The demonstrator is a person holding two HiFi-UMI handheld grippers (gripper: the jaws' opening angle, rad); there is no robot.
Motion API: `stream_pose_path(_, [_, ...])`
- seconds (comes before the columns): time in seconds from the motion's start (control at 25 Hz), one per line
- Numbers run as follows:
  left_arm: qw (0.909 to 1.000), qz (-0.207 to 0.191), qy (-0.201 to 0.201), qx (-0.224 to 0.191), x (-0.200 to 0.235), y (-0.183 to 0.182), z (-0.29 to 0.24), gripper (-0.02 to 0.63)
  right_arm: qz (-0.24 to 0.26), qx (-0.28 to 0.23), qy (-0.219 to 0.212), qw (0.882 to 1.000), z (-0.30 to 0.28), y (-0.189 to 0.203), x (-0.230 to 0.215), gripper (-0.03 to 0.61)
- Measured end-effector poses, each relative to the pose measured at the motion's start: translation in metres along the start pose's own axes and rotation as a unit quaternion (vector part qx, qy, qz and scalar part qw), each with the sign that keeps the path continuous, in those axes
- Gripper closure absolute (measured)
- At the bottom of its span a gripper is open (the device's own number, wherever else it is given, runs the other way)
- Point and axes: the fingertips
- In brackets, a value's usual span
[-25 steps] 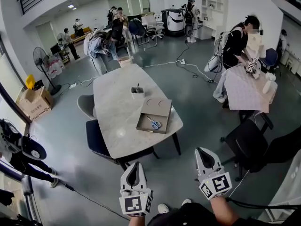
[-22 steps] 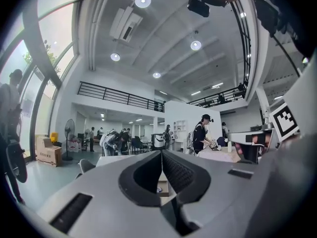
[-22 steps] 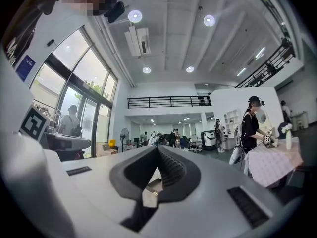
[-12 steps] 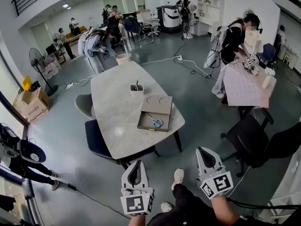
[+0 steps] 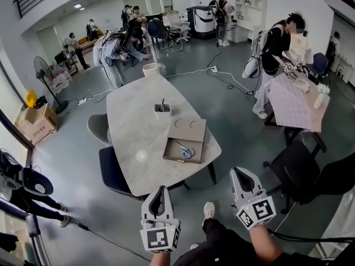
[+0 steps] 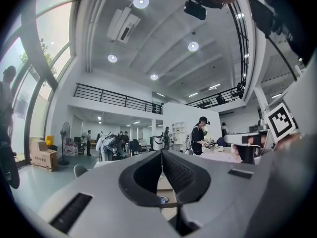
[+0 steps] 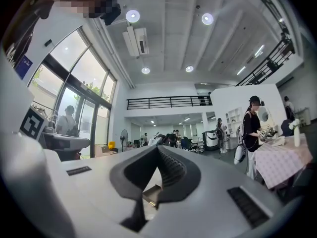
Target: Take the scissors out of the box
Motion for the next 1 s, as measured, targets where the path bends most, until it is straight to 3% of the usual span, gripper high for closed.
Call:
stream_pose_path(0.4, [0.9997, 0.003, -0.014, 0.018, 0.003, 0.015, -0.09, 0.597, -0.011, 0.008, -0.007, 1.0, -0.068, 0.021, -0.057, 0.581])
stream_pose_path(0.8, [0.9997, 0.003, -0.023, 0.008, -0.014, -0.006, -0.192, 0.597, -0.005, -0.002, -0.018, 1.0, -0.138, 0.006, -0.138, 0.581])
stream_pose_path(1.0, [0.9987, 0.011, -0.046, 0.02, -0.014, -0.005, -0.224, 0.597, -0.002, 0.001, -0.029, 1.0, -0.162, 0.004, -0.163, 0.581])
Point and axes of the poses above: the fingertips, and each gripper's own axes: z backward along the fingers, x to its left, y out of its underside, and after that the axes turned 14 degrees about -y, right-handed
